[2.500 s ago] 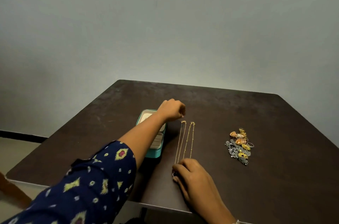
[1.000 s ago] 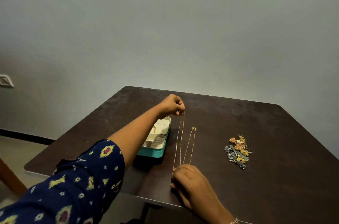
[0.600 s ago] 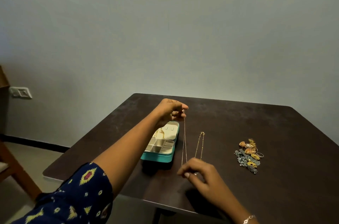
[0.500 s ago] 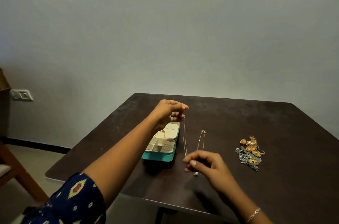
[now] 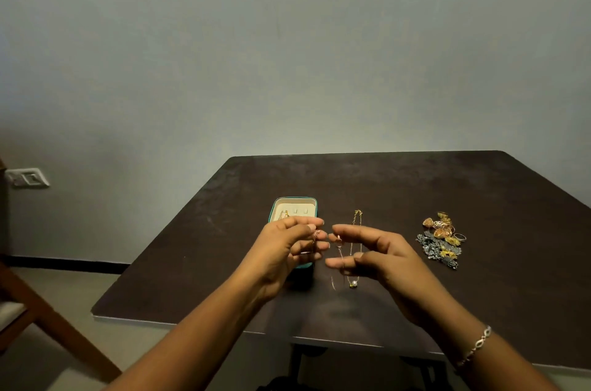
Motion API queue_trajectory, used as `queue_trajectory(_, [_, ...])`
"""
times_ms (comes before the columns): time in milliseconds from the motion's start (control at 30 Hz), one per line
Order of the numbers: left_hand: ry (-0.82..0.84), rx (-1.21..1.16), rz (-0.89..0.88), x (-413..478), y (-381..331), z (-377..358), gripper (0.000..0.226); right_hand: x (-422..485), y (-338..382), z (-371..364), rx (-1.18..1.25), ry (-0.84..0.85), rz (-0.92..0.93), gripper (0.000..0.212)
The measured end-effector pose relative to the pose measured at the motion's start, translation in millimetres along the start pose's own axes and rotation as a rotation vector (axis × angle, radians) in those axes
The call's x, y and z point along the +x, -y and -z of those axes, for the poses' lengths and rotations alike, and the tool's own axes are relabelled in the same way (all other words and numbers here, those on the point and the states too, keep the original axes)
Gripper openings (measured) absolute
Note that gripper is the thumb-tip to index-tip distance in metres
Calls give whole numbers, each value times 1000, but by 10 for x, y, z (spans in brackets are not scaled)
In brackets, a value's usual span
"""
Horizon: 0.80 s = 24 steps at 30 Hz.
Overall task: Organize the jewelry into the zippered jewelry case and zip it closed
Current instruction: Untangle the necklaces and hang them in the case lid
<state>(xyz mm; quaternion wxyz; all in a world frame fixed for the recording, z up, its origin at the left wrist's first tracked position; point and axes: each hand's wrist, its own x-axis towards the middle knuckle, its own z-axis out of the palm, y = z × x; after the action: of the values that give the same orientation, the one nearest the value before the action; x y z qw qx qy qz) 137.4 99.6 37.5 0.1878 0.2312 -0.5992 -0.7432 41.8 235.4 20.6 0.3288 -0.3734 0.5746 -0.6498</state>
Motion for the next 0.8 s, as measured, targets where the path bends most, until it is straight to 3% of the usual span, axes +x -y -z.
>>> queue_trajectory(200, [18,-130,44,-147,46,41,25,-55,-6,-115,-21,86,35,50])
queue_trajectory(400, [65,-101,74,-217,99,-41,22,-73,-41,-184,-78,148,9,59])
queue_trajectory(567, [66,-68,66,-234,60,7,29,-50,-93,-129,-103,94,-23,53])
queue_trajectory(700, [104,-85,42,-256,-7,18,32,-9,-159,-67,-111,-40,-53,41])
queue_trajectory(800, [138,-91,41,-272,-20,19,34,12,-212,-33,-64,-9,-90,38])
